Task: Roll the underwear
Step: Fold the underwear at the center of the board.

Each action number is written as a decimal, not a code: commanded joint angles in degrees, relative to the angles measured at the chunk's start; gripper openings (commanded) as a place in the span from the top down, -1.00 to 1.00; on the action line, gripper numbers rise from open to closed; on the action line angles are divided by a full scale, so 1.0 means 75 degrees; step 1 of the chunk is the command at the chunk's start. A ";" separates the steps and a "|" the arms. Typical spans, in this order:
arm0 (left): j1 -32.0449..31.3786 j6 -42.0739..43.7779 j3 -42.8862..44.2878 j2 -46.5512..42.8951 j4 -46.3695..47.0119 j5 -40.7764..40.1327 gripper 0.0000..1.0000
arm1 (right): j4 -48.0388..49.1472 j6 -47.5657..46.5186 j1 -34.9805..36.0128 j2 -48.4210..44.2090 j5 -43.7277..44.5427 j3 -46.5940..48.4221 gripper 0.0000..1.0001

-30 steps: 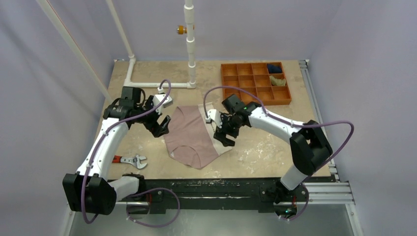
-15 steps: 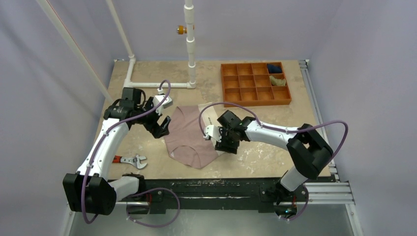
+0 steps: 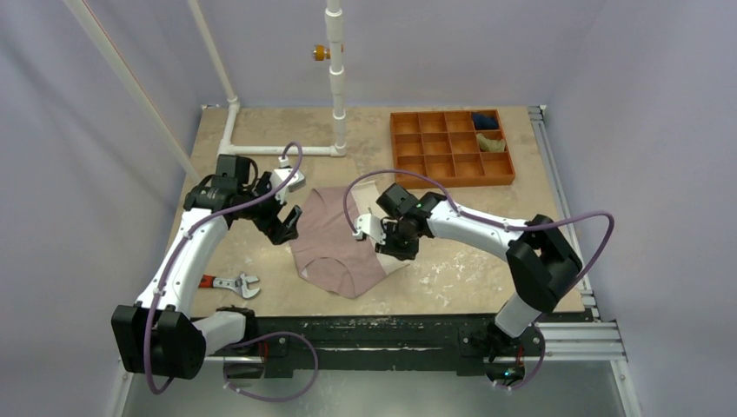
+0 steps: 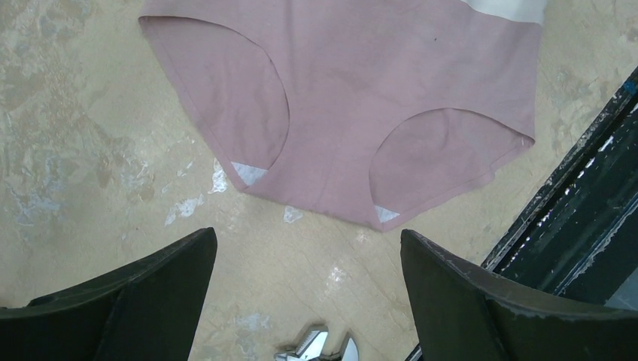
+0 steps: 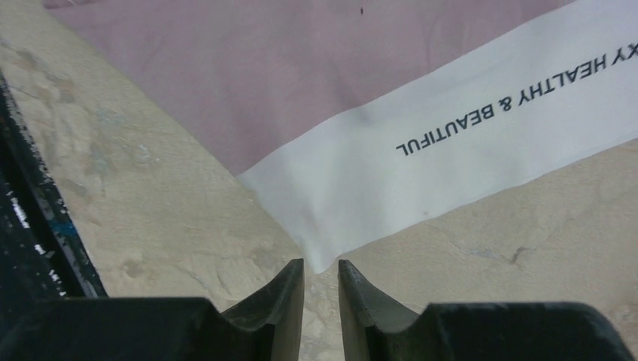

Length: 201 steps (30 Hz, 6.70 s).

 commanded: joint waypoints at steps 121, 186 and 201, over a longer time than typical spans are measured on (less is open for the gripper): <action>-0.6947 -0.0007 -0.1752 -0.0012 0.2323 -0.2195 -0.63 | -0.2701 -0.0838 -0.1075 0.1860 -0.2996 0.1792 1.00; -0.8299 -0.0559 -0.0674 0.0879 0.0892 -0.2428 1.00 | -0.4109 -0.1081 -0.0518 0.0780 -0.3001 0.1233 1.00; -0.5715 0.0624 0.0826 0.1402 -0.0006 -0.1439 1.00 | -0.4640 -0.0660 -0.1336 0.1895 -0.1543 0.3931 1.00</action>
